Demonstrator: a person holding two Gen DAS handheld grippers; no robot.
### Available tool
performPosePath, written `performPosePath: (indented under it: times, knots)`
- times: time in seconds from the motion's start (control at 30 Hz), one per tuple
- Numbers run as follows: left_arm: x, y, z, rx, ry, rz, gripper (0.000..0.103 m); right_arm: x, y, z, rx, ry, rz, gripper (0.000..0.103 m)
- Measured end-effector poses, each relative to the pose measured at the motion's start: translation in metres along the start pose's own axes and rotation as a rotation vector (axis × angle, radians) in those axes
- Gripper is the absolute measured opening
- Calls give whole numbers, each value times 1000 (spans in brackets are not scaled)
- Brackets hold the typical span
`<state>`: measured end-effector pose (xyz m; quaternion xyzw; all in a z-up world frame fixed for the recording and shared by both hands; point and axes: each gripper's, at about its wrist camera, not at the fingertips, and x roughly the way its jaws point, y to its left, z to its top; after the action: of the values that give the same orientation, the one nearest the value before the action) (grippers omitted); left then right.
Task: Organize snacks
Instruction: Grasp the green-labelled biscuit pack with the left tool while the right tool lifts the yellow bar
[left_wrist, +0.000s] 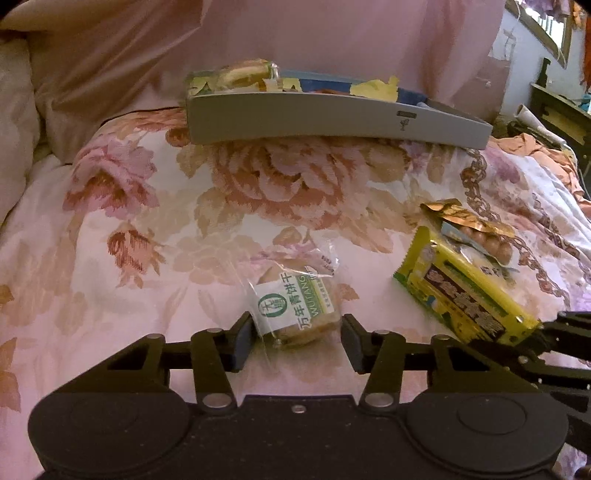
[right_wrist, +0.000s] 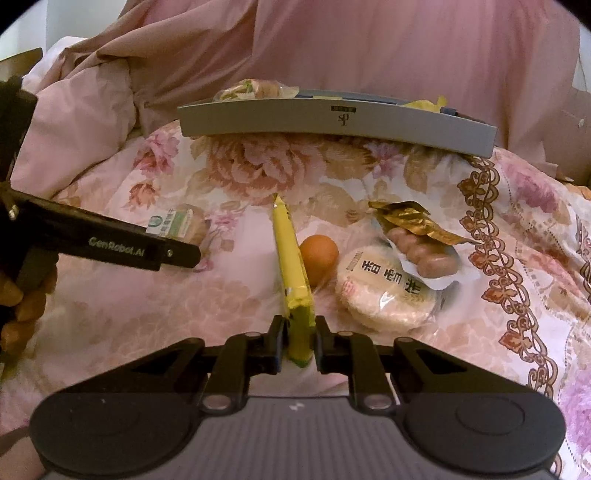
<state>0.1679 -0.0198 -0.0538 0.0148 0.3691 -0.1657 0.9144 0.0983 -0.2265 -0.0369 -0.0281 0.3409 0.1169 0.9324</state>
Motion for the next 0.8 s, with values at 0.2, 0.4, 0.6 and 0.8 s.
performPosePath:
  times: [0.2, 0.4, 0.6, 0.8]
  knots:
    - [-18, 1, -14, -35, 10, -34, 52, -2, 1, 0, 11, 2, 14, 18]
    - [-23, -4, -17, -23, 24, -45, 59, 3, -5, -1, 43, -21, 28, 27]
    - [-17, -7, -13, -36, 19, -36, 71, 7, -7, -3, 52, -47, 37, 33]
    - [-7, -16, -9, -52, -6, 22, 73, 8, -7, -4, 60, -55, 37, 33]
